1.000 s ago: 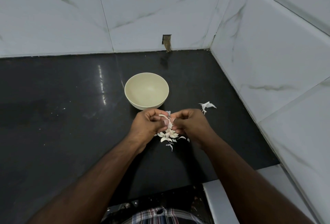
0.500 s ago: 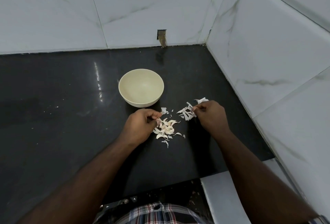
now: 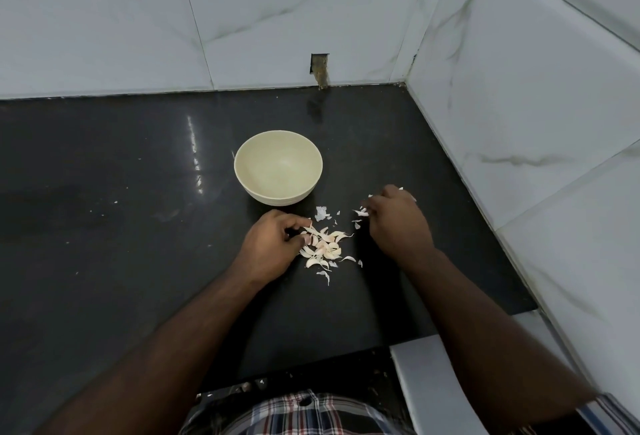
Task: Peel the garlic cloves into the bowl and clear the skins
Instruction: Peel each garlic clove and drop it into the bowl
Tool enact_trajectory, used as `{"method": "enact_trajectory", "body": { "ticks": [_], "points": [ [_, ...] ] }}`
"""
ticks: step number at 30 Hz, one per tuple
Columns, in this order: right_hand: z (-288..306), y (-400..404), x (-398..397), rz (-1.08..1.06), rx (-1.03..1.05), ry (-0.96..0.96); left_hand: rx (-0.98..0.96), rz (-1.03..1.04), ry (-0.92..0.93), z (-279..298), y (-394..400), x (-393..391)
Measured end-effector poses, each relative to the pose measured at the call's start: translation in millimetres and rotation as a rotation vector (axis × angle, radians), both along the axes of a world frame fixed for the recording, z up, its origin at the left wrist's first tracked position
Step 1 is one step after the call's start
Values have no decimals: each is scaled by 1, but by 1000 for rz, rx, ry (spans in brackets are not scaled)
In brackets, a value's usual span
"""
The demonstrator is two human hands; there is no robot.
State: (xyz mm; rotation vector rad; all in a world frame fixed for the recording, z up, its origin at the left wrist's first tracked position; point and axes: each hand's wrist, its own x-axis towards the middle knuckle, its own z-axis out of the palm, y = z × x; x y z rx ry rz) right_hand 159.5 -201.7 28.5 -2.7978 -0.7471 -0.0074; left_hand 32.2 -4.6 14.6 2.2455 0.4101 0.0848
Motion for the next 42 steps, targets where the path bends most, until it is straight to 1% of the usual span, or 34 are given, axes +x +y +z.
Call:
{"method": "enact_trajectory", "body": {
  "ticks": [2,4,6,8,11,12,13,15,17,19,22,24,28,29,33,35,37,40,42],
  "points": [
    [2,20,-16,153,-18,57,4,-3,-5,-1,0,1],
    [2,35,-30,291,-78,107,10,-1,-5,-1,1,1],
    [2,38,-31,351,-155,79,15,-6,-1,-1,1,1],
    [1,29,-21,303,-177,69,14,-14,0,-1,2,-1],
    [-1,5,-4,86,-50,89,8,-17,-1,-2,3,-2],
    [-1,-1,-2,45,1,84,8,-21,-3,-3,3,-2],
    [-1,-4,-2,37,44,100,9,-27,-11,-3,3,-1],
    [1,-4,-12,92,111,202,44,-65,-31,-5,0,1],
    [3,-3,-24,146,133,319,134,-119,-22,-5,-5,3],
    [1,-6,-31,161,138,383,217,-155,-17,-4,-10,5],
    [-2,-12,-32,201,88,395,294,-205,-23,-3,-14,9],
    [-1,-15,-29,189,51,375,305,-214,-23,-3,-14,9],
    [4,-19,-21,-4,101,329,265,-135,-18,-3,-5,7],
    [5,-17,-21,-23,115,328,249,-135,7,-2,-1,6],
    [9,-3,-26,28,137,324,235,-248,160,4,8,3],
    [8,6,-27,77,113,295,248,-280,195,4,7,2],
    [6,16,-29,143,65,255,240,-270,191,1,7,2],
    [3,33,-35,265,13,265,200,-238,170,-1,10,1],
    [7,41,-41,318,48,290,156,-218,138,1,11,0]
  ]
}}
